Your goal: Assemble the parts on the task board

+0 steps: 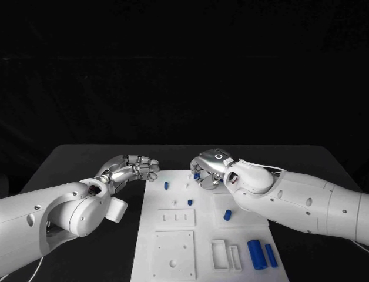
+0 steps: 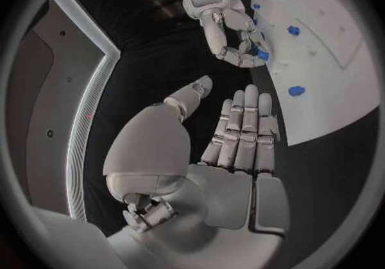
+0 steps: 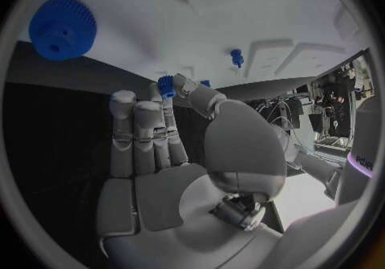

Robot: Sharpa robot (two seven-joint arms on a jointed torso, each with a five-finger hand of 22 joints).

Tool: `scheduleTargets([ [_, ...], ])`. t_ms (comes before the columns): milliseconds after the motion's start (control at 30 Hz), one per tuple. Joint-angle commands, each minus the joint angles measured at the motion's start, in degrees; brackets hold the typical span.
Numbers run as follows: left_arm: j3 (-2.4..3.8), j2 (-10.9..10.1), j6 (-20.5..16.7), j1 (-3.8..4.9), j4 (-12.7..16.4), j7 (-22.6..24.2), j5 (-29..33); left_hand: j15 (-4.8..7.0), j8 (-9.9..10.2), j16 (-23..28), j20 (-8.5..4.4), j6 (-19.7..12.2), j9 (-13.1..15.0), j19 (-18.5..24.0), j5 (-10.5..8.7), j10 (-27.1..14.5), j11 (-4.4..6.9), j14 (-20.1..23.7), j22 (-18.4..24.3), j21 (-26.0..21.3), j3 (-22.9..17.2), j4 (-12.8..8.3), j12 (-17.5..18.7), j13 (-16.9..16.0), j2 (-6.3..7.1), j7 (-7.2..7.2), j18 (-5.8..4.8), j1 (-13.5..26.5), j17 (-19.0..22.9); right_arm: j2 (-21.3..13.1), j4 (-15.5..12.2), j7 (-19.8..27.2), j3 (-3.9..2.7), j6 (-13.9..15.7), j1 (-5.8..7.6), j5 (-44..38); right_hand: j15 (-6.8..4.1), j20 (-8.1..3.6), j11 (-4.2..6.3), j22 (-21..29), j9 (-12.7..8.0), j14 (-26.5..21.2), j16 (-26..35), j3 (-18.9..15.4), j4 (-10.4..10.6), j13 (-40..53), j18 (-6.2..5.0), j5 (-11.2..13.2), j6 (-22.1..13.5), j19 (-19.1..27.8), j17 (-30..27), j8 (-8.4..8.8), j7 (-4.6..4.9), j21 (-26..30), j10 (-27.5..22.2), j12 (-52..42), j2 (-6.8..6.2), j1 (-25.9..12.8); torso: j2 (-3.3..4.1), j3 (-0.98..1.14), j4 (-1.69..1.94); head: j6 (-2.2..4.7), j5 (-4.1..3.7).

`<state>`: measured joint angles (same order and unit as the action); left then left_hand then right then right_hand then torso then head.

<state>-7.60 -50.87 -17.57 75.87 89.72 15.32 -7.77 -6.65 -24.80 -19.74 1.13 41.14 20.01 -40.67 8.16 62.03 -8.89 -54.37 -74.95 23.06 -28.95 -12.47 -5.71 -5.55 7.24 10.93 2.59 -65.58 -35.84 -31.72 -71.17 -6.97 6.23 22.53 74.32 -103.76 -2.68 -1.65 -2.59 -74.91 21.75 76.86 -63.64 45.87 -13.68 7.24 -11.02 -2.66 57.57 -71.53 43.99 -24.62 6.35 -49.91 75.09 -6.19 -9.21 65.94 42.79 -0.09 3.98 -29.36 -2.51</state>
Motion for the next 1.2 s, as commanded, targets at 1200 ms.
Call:
scheduleTargets([
  [1200,0.06,-0.12,0.08,1.5,2.44,0.34,-0.76,-0.4,0.49,0.51,0.16,0.53,0.23,-0.1,0.12,0.35,0.17,-0.13,-0.91,-0.09,-0.04,-0.69,0.61,0.11,0.4,0.31,0.44,0.95,-0.18,4.71,4.62,-1.69,-0.03,0.17,0.31,-4.17,-1.59,-0.47,0.42,-1.33,0.16,-1.27,-0.44,0.76,0.12,2.57,-3.98,-0.14,0.45,-0.2,-0.23,-0.19,0.06,-0.84,2.84,0.13,-0.36,0.37,1.35,-0.38,0.66,0.22,0.19],
])
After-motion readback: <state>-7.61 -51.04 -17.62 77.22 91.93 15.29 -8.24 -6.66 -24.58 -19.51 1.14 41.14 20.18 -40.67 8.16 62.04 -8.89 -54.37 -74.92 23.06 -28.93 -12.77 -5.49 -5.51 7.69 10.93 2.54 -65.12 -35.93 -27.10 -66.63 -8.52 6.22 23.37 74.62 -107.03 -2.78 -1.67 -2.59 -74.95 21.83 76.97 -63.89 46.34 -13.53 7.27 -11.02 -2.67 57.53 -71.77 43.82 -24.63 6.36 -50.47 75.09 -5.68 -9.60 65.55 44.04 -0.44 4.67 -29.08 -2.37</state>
